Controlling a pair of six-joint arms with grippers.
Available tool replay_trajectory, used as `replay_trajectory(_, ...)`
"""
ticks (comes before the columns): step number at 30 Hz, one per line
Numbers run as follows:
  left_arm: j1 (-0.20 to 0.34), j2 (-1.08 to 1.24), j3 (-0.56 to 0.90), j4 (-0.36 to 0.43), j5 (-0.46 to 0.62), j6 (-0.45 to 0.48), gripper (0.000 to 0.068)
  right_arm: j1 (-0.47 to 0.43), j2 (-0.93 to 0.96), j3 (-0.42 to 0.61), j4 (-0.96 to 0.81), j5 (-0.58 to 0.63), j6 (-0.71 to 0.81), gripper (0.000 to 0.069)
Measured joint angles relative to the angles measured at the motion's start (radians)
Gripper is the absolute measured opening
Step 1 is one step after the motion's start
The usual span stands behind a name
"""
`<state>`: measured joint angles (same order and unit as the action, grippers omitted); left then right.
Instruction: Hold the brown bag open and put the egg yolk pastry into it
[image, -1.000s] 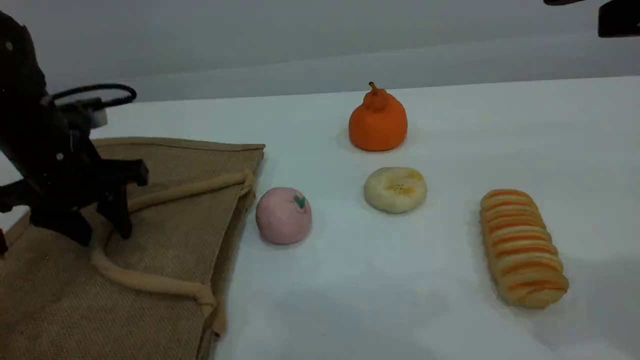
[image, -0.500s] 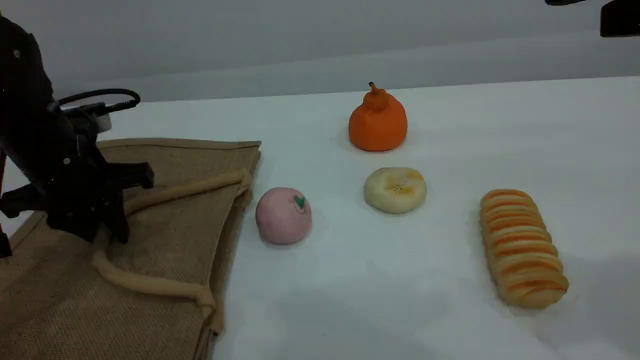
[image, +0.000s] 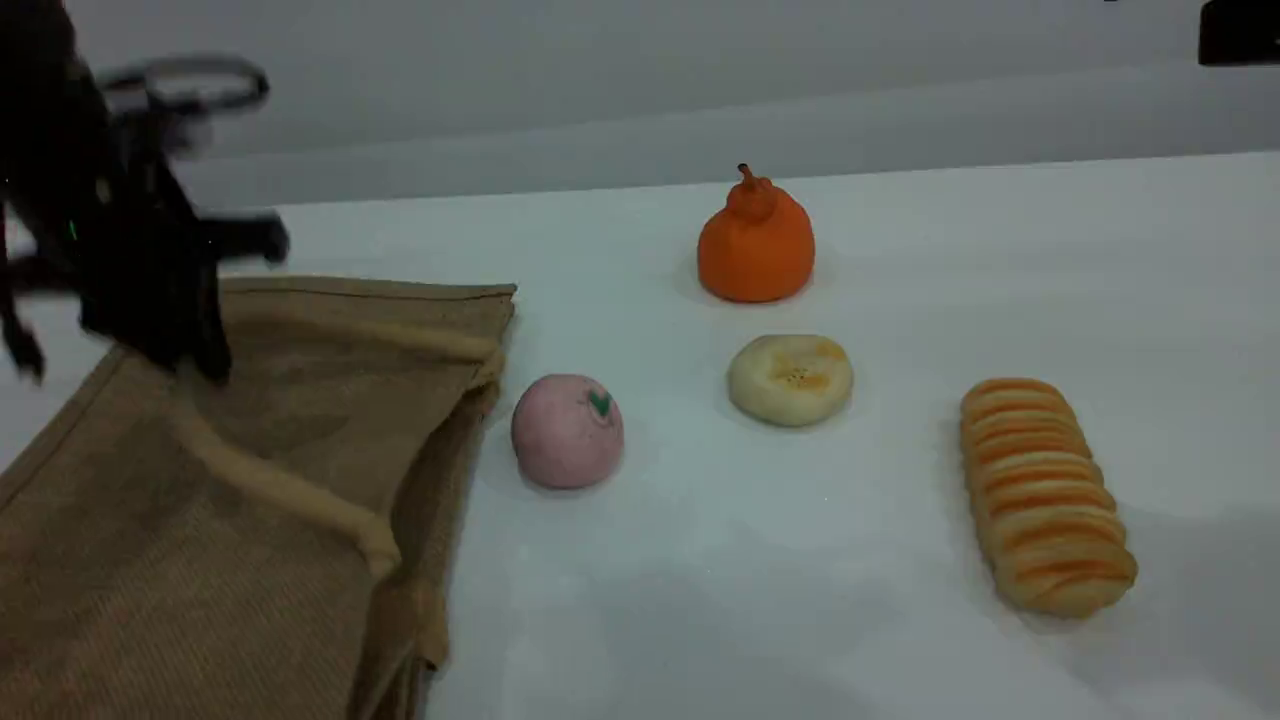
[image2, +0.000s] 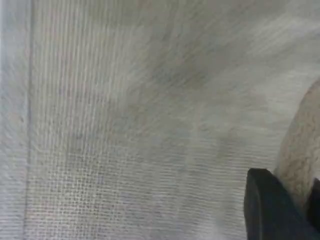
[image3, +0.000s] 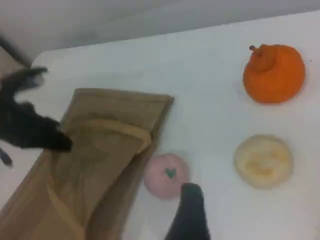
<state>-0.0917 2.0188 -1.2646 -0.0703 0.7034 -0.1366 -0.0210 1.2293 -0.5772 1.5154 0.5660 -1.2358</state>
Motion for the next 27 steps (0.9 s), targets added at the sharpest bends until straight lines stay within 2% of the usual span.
replay_trajectory(6, -0.001, -0.116, -0.151, -0.070, 0.168, 0.137, 0.0088, 0.001, 0.000, 0.000, 0.040, -0.013, -0.007, 0.0531)
replay_trajectory(11, -0.001, -0.200, -0.257, -0.071, 0.296, 0.189, 0.0088, 0.001, 0.014, 0.000, 0.046, -0.033, -0.011, 0.0531)
replay_trajectory(19, -0.001, -0.265, -0.363, -0.171, 0.462, 0.333, 0.0088, 0.002, 0.138, -0.001, 0.199, -0.021, -0.169, 0.0531)
replay_trajectory(22, -0.001, -0.276, -0.401, -0.171, 0.517, 0.341, 0.0088, 0.002, 0.199, -0.004, 0.230, 0.020, -0.242, 0.0531)
replay_trajectory(27, -0.001, -0.279, -0.417, -0.186, 0.519, 0.343, 0.0088, 0.002, 0.323, -0.054, 0.229, 0.054, -0.299, 0.0531)
